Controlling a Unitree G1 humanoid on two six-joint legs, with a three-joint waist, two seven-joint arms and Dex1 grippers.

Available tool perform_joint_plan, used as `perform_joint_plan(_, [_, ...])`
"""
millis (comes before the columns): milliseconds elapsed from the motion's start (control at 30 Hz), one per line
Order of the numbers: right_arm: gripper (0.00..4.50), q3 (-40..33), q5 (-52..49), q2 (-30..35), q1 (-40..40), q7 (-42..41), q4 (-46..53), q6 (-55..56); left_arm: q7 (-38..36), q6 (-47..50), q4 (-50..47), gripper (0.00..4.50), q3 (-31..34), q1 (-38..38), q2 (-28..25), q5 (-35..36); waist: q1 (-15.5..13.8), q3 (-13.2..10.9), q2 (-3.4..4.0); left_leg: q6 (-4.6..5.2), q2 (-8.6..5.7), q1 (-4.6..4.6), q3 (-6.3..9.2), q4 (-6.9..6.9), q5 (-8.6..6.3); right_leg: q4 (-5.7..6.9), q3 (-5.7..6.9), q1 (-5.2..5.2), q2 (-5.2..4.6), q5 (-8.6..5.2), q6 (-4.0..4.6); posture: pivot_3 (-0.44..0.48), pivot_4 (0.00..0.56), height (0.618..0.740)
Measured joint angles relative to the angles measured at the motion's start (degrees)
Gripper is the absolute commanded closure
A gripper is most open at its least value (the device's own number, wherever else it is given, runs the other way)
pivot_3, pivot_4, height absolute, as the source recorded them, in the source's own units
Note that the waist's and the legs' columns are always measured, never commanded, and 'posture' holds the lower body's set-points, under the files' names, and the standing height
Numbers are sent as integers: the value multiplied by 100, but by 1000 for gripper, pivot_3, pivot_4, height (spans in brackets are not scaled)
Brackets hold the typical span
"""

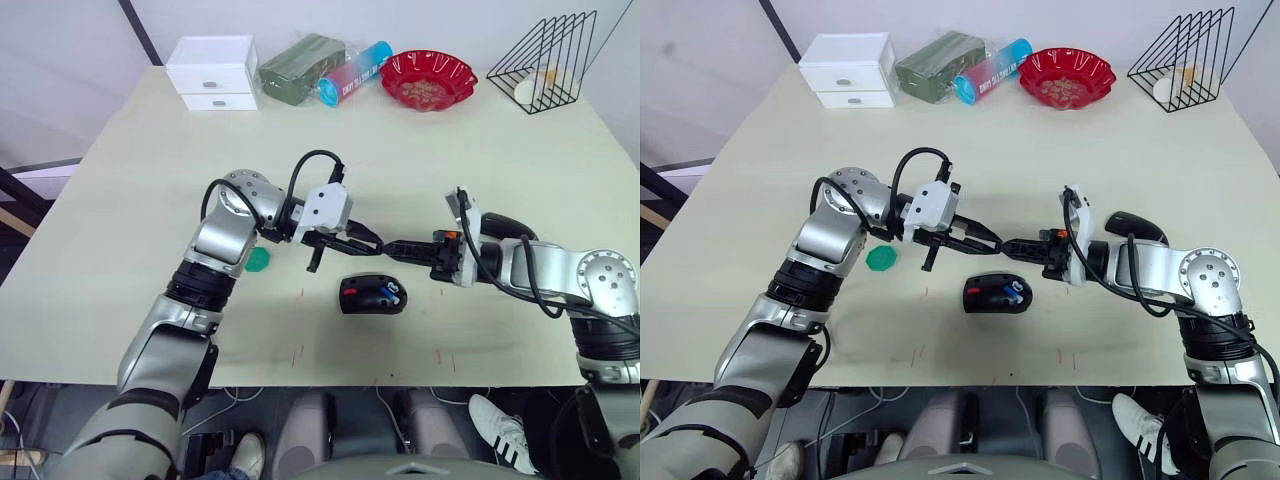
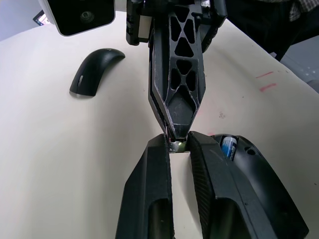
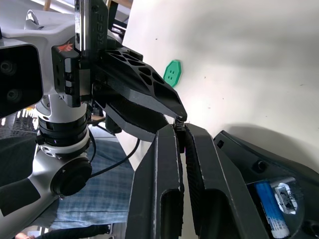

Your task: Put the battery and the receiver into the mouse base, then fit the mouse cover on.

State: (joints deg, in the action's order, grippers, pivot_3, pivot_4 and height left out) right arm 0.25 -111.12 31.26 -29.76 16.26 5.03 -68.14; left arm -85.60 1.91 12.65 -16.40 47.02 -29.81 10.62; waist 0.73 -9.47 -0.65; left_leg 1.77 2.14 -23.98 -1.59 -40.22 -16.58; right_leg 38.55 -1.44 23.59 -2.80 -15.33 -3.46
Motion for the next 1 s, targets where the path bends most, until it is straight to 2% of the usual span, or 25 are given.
perform_joint_plan(267, [4443, 6, -40, -5, 45, 12, 1, 5, -24, -135, 40, 4435, -9, -26, 7, 0, 2, 0, 0, 0, 0, 0, 0, 0, 0, 0, 0, 0, 0, 0, 0, 0, 150, 740])
perform_joint_plan(300, [4500, 6, -40, -6, 50, 4, 2, 5, -24, -171, 43, 3635, -8, -36, 6, 2, 2, 0, 0, 0, 0, 0, 0, 0, 0, 0, 0, 0, 0, 0, 0, 0, 150, 740])
perform_joint_plan(367, [4500, 2, -40, -6, 60, -8, 5, 5, -20, -180, 47, 3115, -1, -50, 2, 4, 1, 0, 0, 0, 0, 0, 0, 0, 0, 0, 0, 0, 0, 0, 0, 0, 150, 740])
perform_joint_plan(400, [4500, -24, -40, 24, 74, -64, 10, 5, 22, -152, 48, 3115, 35, -117, -19, 25, 3, 0, 0, 0, 0, 0, 0, 0, 0, 0, 0, 0, 0, 0, 0, 0, 150, 740])
perform_joint_plan(433, [4500, -27, -40, 31, 77, -77, 12, 4, 37, -146, 49, 2582, 42, -129, -20, 28, 3, 0, 0, 0, 0, 0, 0, 0, 0, 0, 0, 0, 0, 0, 0, 0, 150, 740])
perform_joint_plan(500, [4500, -68, -40, 83, 103, -156, 49, 1, 115, -89, 74, 2181, 133, -208, -38, 81, 3, 0, 0, 0, 1, 0, 1, 0, 0, 0, 0, 0, 0, 0, 0, 0, 150, 740])
perform_joint_plan(533, [4500, -76, -40, 133, 123, -209, 71, -2, 146, -53, 87, 1637, 214, -232, -76, 95, 3, 0, 0, 0, 1, 0, 2, 0, 0, 0, 1, 0, 0, 0, 0, 0, 150, 740])
perform_joint_plan(600, [4500, -79, -41, 314, 171, -351, 98, -37, 152, 123, -20, 996, 366, -424, -306, 263, 12, 0, 0, 0, 2, 1, 0, 0, 0, -1, -2, 0, 0, 0, 0, 0, 150, 740])
perform_joint_plan(667, [4500, -94, -41, 580, 251, -500, 134, -72, 139, 290, -178, 59, 474, -744, -463, 378, 18, 0, 1, 1, 6, 2, 0, 1, 0, -2, -3, 1, -1, 0, 0, 0, 150, 740])
perform_joint_plan(800, [4500, -110, -6, 1132, 422, -973, 374, -148, 275, 688, -744, 59, 481, -1429, -547, 556, -12, -1, 0, 1, 8, -1, 7, 0, 0, -3, 3, -2, -4, 0, 0, 0, 150, 740])
perform_joint_plan(1000, [4500, -180, 697, 1388, 790, -1685, 645, -116, 802, 922, -1218, 59, 473, -1716, -427, 555, -19, 0, 0, 1, 6, 2, 10, 0, -1, 2, 3, -4, -4, 0, 0, 0, 150, 740])
